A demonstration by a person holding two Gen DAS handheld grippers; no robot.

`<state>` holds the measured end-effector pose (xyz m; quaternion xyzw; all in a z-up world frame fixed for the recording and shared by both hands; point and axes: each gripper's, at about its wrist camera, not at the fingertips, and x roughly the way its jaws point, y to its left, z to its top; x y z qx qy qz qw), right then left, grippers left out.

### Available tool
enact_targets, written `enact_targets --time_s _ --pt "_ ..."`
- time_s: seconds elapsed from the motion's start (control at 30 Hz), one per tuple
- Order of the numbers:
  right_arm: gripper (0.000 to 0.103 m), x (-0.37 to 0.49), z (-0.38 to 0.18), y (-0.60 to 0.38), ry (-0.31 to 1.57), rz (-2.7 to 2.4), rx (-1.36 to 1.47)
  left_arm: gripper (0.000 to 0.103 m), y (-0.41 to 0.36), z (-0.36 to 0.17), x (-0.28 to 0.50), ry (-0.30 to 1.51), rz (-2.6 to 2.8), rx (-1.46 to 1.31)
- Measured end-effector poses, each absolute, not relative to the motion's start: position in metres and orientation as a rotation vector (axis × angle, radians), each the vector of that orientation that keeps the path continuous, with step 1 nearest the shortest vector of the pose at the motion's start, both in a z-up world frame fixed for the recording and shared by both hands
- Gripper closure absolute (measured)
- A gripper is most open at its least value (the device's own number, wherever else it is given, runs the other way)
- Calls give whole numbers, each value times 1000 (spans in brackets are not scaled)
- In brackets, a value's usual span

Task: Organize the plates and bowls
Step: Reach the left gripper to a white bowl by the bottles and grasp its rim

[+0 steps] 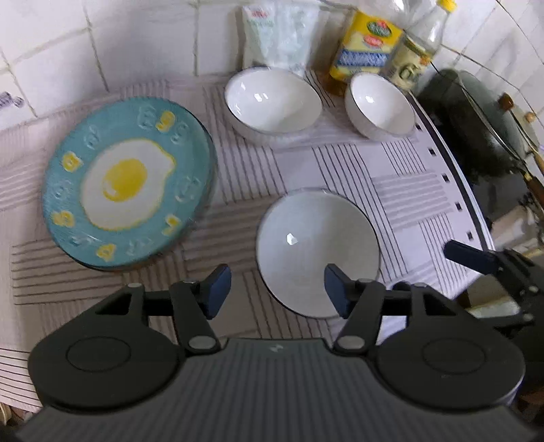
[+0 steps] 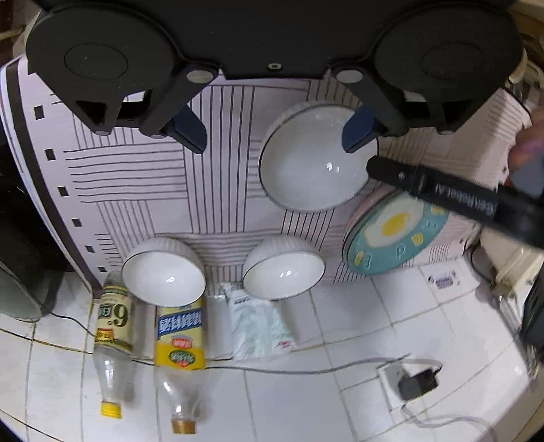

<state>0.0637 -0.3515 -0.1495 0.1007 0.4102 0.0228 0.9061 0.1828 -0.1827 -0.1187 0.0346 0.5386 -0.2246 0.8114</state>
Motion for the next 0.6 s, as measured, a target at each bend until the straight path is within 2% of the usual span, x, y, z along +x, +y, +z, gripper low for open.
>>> enact_targets --time_s 0.27,0.43,0.6 --pt "19 85 -130 -369 809 31 394 29 -176 -101 190 1084 -468 81" --pt "28 107 -129 -377 804 49 496 21 -175 -95 208 1000 -458 122" --pt "39 137 -152 -375 820 44 553 21 -176 -108 240 966 -438 138"
